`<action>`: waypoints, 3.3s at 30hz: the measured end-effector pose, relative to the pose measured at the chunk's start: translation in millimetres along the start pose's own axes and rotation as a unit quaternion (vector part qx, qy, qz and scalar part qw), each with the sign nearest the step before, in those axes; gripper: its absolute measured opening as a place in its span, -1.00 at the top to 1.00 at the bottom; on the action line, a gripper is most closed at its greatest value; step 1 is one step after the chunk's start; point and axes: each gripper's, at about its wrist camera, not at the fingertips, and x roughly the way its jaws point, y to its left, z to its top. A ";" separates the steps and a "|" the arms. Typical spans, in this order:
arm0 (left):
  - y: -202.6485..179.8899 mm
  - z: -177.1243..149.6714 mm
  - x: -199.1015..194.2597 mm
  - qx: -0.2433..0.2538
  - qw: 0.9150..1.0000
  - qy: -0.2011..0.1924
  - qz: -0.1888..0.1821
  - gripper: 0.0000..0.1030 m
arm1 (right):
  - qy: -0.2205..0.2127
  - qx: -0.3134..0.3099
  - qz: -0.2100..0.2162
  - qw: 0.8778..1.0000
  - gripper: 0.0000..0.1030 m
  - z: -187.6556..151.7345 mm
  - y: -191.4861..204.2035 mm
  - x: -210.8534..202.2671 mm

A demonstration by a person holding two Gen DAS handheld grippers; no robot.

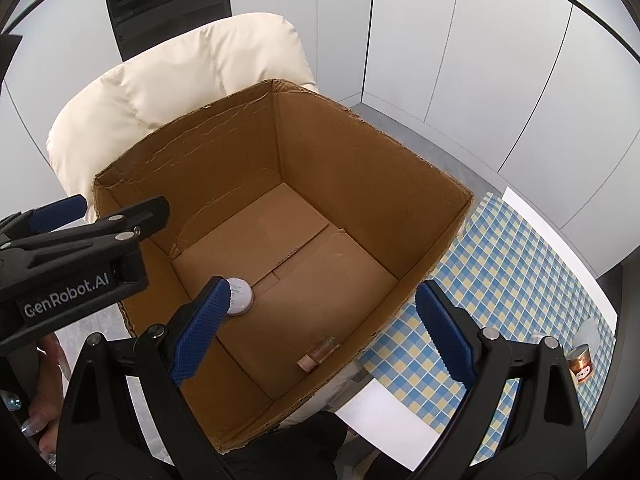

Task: Organize objects
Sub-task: 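Withdraw both open tools from above the cardboard box, then move both open tools away from the box toward the checked table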

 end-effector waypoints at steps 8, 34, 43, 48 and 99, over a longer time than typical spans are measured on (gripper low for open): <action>-1.6 -7.7 -1.4 0.006 1.000 0.007 0.000 -0.81 | -0.001 0.008 0.000 1.000 -0.86 -2.8 -5.1 -8.8; 13.6 -35.4 -47.9 0.020 1.000 0.002 -0.013 -0.81 | -0.006 0.032 -0.003 0.999 -0.86 -31.4 -7.7 -56.1; 15.2 -51.7 -74.5 0.030 0.999 -0.003 -0.014 -0.81 | -0.011 0.046 -0.007 0.999 -0.86 -47.0 -11.7 -83.6; 16.5 -60.9 -90.2 0.035 0.999 -0.006 -0.014 -0.81 | -0.016 0.050 -0.015 0.999 -0.86 -57.2 -12.6 -100.9; -5.9 -165.8 -201.1 0.111 0.993 -0.038 -0.029 -0.81 | -0.023 0.100 -0.038 0.994 -0.86 -177.0 -15.0 -216.9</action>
